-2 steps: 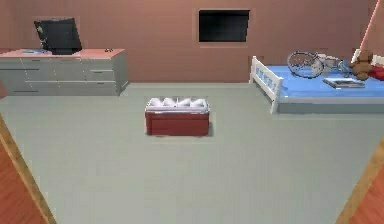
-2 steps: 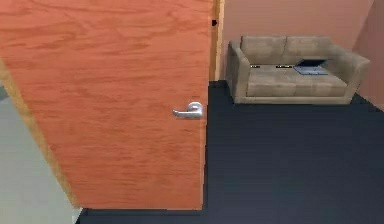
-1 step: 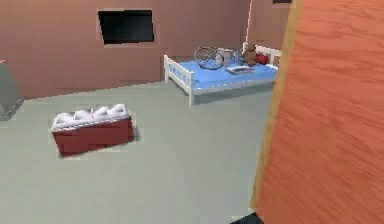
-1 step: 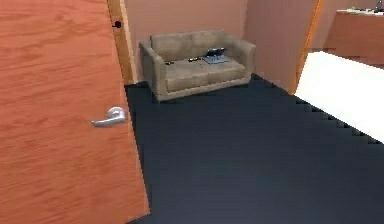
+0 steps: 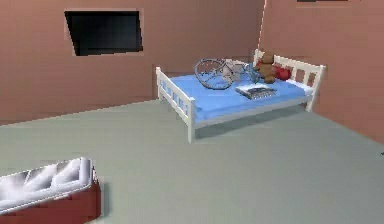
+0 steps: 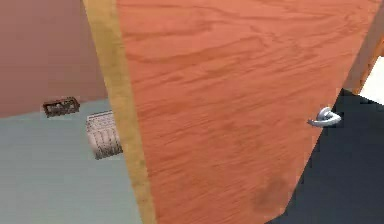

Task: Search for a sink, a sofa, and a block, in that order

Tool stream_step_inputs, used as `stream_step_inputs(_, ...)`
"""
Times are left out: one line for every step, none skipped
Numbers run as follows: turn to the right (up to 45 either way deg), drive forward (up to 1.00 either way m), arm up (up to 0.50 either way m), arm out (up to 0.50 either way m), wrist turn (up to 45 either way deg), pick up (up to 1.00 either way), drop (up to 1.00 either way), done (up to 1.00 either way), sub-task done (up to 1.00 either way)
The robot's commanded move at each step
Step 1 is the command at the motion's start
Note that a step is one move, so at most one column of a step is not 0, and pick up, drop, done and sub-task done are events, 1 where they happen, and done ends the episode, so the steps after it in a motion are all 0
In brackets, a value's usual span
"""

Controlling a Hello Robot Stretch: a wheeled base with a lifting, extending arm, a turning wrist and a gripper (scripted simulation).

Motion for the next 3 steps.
stream_step_inputs(0.0, 0.6, 0.0, 0.0, 0.0, 0.0, 0.0, 0.0, 0.0)
stream_step_inputs(45.0, 0.0, 0.0, 0.0, 0.0, 0.0, 0.0, 0.0, 0.0)
stream_step_inputs(27.0, 0.0, 0.0, 0.0, 0.0, 0.0, 0.0, 0.0, 0.0)
